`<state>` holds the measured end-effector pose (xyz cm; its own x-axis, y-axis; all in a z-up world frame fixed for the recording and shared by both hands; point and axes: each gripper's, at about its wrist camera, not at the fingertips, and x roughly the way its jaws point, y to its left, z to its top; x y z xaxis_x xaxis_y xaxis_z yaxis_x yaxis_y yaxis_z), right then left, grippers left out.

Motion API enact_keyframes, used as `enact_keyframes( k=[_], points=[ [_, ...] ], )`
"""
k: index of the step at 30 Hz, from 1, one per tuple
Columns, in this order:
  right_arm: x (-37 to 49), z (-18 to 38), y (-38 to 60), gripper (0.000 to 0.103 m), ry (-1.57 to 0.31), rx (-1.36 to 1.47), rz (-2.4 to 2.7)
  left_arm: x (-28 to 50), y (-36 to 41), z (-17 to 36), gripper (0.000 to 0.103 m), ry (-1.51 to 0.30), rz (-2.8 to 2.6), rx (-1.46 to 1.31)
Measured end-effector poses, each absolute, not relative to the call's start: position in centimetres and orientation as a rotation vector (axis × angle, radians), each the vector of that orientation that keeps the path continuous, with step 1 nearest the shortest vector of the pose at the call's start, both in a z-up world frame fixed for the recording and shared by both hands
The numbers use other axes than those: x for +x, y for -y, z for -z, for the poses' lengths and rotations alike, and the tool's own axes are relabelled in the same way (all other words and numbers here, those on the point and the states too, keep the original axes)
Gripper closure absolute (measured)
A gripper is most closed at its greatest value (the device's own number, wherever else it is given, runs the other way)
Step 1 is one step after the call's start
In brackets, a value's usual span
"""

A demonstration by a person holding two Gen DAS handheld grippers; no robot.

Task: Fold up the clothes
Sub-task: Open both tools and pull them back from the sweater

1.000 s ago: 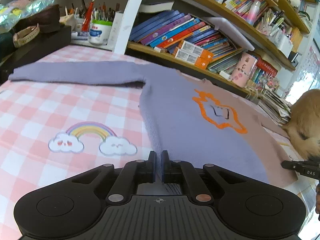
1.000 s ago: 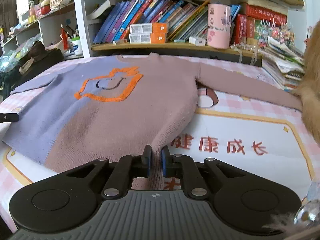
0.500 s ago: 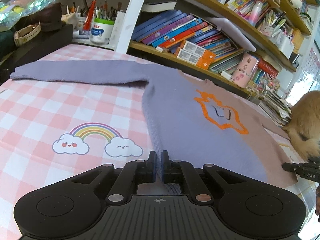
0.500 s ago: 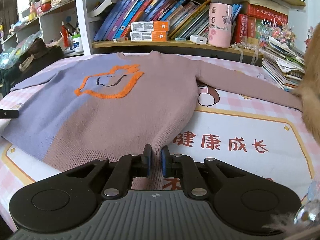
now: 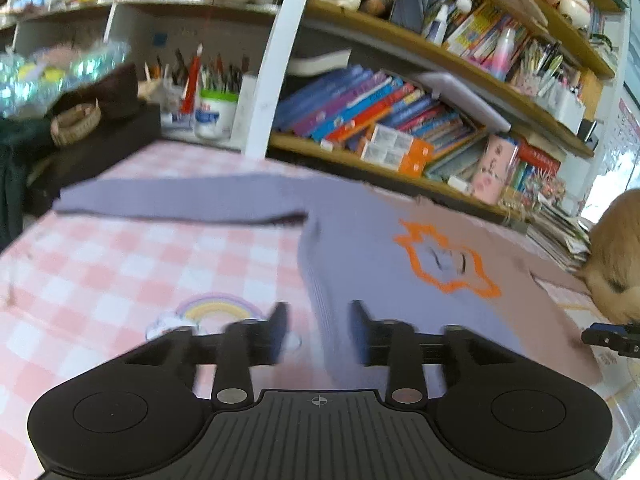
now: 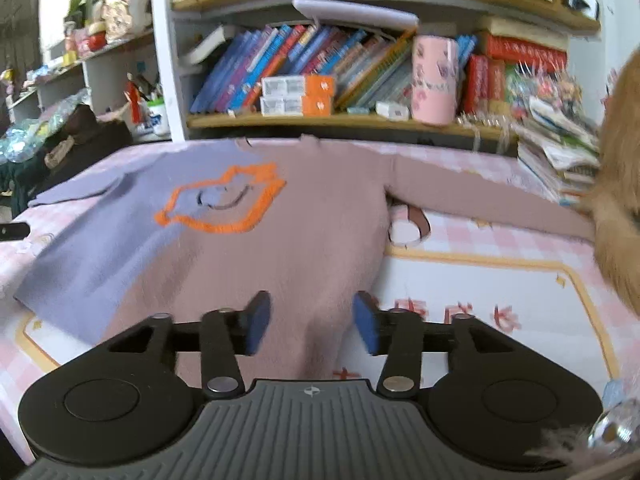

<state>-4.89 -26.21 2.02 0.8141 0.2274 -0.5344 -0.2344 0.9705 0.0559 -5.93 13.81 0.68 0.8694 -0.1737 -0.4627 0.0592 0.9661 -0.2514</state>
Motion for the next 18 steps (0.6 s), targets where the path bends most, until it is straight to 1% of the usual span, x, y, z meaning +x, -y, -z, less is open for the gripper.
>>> enact_keyframes(
  k=[1, 3, 7, 8, 9, 12, 18],
  points=[
    [-4.8, -2.3, 25.9, 0.044, -0.558, -0.023, -0.253, -5.9, -13.6, -1.1, 0.043, -0.488, 0.123, -0.223],
    [-4.5, -2.6, 25.3, 0.037, -0.543, -0.039, -0.266, -5.7, -13.0, -1.6, 0.037, -0.471, 0.131, -0.208],
    [-3.5, -3.2, 23.7, 0.018, -0.513, -0.066, -0.307, -5.3, -12.2, -2.1, 0.023, -0.460, 0.145, -0.189],
    [-3.2, -3.4, 23.3, 0.017, -0.505, -0.072, -0.319, -5.2, -12.0, -2.2, 0.018, -0.461, 0.145, -0.187],
    [-2.9, -3.5, 23.0, 0.017, -0.501, -0.075, -0.331, -5.1, -11.9, -2.2, 0.015, -0.462, 0.144, -0.188],
    [-1.6, -3.6, 22.2, 0.014, -0.501, -0.080, -0.370, -4.8, -11.6, -2.2, 0.013, -0.468, 0.143, -0.194],
    [0.8, -3.6, 20.7, 0.013, -0.508, -0.086, -0.436, -4.6, -10.9, -2.2, 0.013, -0.466, 0.142, -0.180]
  ],
)
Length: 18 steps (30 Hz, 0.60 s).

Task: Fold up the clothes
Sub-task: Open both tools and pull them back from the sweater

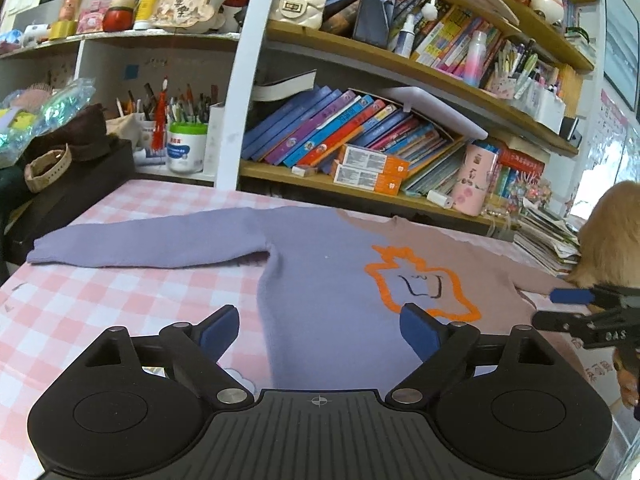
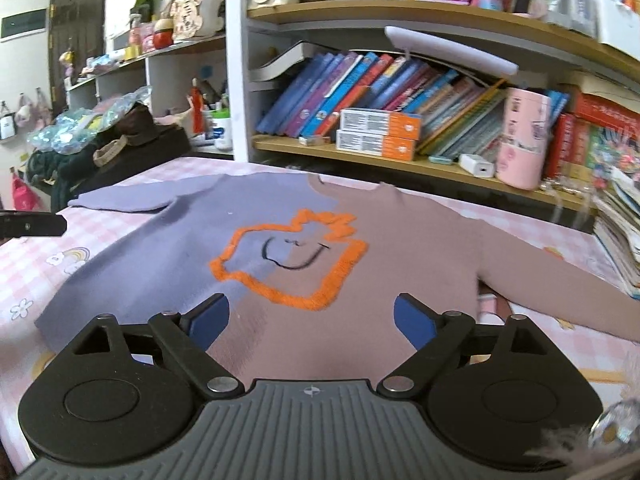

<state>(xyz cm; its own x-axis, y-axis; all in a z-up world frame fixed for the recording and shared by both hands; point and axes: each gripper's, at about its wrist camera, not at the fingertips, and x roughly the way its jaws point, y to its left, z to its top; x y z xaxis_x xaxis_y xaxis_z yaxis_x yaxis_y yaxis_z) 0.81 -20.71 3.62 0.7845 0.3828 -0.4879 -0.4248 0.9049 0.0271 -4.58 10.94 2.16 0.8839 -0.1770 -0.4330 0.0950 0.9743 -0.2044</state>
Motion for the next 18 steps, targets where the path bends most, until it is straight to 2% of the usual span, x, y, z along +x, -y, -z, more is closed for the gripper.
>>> enact_keyframes(
  k=[11, 18],
  points=[
    [4.3, -2.5, 18.7, 0.011, -0.534, -0.120, -0.516, -2.9, -12.1, -1.6, 0.009, -0.482, 0.062, -0.233],
    [4.7, -1.6, 18.2, 0.010, -0.535, -0.126, -0.547, -1.5, -11.5, -1.5, 0.009, -0.512, 0.050, -0.171]
  ],
)
